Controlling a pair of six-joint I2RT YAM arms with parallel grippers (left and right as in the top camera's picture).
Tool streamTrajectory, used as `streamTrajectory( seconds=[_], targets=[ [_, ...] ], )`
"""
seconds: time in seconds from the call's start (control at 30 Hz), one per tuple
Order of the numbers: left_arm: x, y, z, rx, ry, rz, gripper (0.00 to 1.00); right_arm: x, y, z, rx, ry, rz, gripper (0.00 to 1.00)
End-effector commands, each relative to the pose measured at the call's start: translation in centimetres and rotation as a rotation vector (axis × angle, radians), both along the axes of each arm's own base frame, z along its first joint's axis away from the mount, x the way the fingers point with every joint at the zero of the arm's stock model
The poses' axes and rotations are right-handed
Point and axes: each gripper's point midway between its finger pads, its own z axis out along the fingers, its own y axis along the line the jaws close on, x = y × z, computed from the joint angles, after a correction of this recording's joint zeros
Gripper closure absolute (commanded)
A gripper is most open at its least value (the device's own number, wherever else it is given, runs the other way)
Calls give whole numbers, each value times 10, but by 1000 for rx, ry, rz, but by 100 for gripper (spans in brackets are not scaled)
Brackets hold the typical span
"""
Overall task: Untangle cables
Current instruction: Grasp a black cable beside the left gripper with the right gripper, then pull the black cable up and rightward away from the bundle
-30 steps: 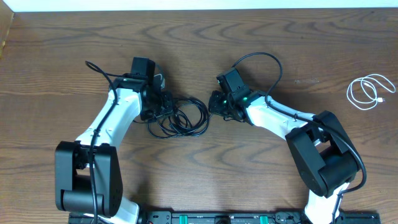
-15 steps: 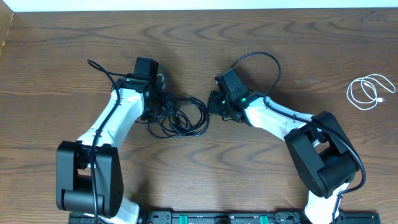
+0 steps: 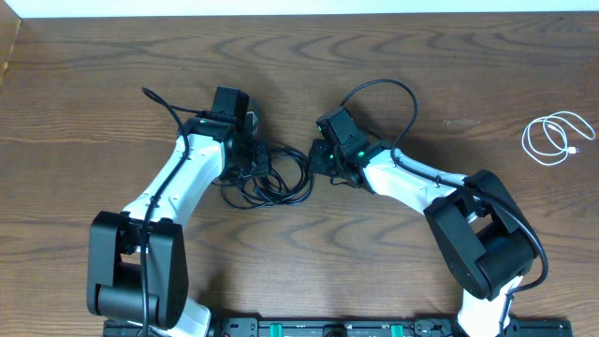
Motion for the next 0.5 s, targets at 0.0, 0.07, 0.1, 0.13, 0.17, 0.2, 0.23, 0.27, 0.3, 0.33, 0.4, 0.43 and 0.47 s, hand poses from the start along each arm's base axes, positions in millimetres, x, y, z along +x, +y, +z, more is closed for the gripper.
streamTrajectory(
  seconds=[0.0, 0.07, 0.1, 0.13, 0.17, 0.2, 0.23, 0.27, 0.3, 0.33, 0.4, 0.43, 0.47],
  targets=[
    [-1, 6, -8, 41, 12, 6, 71, -1, 2, -3, -13, -3, 4, 92],
    [-1, 8, -8, 50, 11, 8, 88, -2, 3, -3, -10, 0, 6, 99],
    [-1, 8, -8, 50, 11, 8, 92, -2, 2, -4, -12, 0, 6, 99],
    [-1, 8, -8, 50, 10, 8, 92, -2, 2, -4, -11, 0, 5, 99],
    [-1, 9, -8, 50, 10, 10, 92, -1, 2, -3, -9, 0, 5, 99],
    [-1, 10, -8, 50, 11, 13, 92, -1, 2, -2, -4, 2, 5, 99],
    [-1, 12, -7, 50, 15, 27, 92, 0, 2, 0, 3, 2, 8, 99],
    [-1, 16, -7, 54, 19, 51, 92, 0, 2, 2, 11, 1, 16, 99],
    [-1, 22, -7, 62, 26, 81, 92, 1, 2, 6, 21, -5, 26, 99],
    [0, 27, -7, 66, 29, 104, 92, 2, 2, 10, 30, -10, 35, 99],
    [-1, 38, -7, 74, 44, 156, 92, 4, 0, 21, 45, -28, 52, 99],
    [-2, 47, -8, 84, 56, 199, 92, 5, -2, 29, 53, -38, 55, 99],
    [-2, 54, -8, 91, 65, 230, 93, 7, -3, 35, 57, -52, 58, 99]
  ],
)
